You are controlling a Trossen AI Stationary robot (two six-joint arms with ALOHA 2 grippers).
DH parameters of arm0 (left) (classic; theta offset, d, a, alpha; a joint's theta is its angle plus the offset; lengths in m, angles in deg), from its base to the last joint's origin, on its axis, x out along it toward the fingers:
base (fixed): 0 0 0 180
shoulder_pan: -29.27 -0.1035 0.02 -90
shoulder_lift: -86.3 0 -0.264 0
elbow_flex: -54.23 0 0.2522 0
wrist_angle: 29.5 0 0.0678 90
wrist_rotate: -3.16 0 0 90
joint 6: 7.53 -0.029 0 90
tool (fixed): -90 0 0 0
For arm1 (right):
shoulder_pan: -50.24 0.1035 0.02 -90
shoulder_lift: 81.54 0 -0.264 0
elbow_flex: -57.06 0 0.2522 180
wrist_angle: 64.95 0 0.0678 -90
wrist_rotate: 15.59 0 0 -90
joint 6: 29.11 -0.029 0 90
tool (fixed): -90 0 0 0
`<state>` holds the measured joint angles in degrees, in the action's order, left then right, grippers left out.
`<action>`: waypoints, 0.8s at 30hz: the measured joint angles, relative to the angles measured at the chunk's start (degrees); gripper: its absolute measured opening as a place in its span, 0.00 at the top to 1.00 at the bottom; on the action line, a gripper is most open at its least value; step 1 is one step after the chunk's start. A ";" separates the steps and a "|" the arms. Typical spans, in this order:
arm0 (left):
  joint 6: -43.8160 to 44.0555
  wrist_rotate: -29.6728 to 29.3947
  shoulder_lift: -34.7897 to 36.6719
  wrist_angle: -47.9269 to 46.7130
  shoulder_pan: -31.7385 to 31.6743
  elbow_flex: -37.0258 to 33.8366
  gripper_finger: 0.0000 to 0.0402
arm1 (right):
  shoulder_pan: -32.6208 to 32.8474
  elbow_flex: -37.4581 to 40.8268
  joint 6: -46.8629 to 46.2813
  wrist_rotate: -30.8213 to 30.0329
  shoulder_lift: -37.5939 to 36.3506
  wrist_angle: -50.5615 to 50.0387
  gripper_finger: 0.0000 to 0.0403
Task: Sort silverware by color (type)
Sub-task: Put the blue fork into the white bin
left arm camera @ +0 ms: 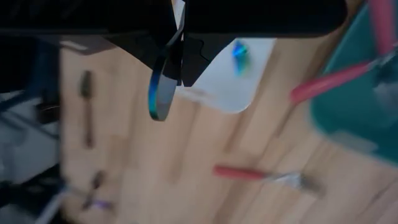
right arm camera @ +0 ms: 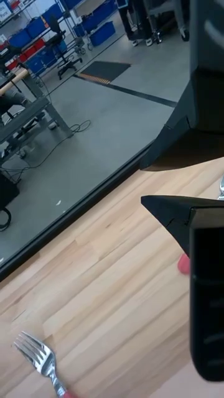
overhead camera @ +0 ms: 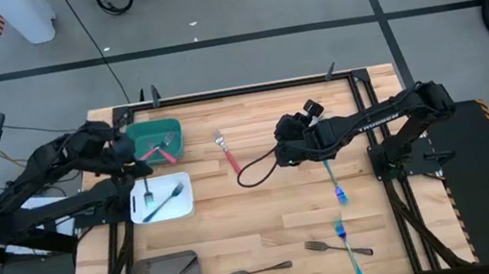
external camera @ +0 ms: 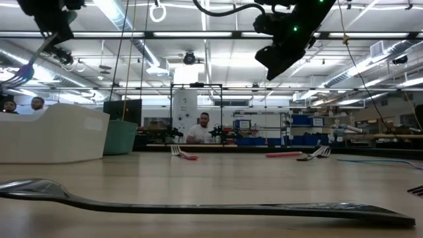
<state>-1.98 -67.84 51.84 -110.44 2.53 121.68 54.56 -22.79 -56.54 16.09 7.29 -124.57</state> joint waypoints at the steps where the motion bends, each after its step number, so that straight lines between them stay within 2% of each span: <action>1: -0.12 -1.90 -0.03 -0.83 0.00 0.00 0.97 | 0.00 0.00 0.01 0.00 0.00 0.13 0.80; 4: -0.20 -5.33 -0.87 -2.34 -0.02 0.00 0.97 | -0.08 0.00 0.03 0.00 0.00 0.43 0.79; 9: 1.42 -5.80 -3.63 -5.61 -0.02 -0.02 0.97 | -0.09 0.00 0.12 0.00 0.00 0.87 0.80; 14: 0.26 -11.19 -6.83 -9.46 -0.04 -0.02 0.97 | -0.72 0.00 0.06 0.00 0.00 1.08 0.79; 24: -0.66 -11.30 -8.28 -10.01 -0.04 -0.04 0.97 | -1.42 0.00 -0.01 0.01 0.00 1.19 0.79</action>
<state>-2.64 -79.14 43.56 -120.46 2.48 121.64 53.14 -22.79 -56.55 16.10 7.29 -123.37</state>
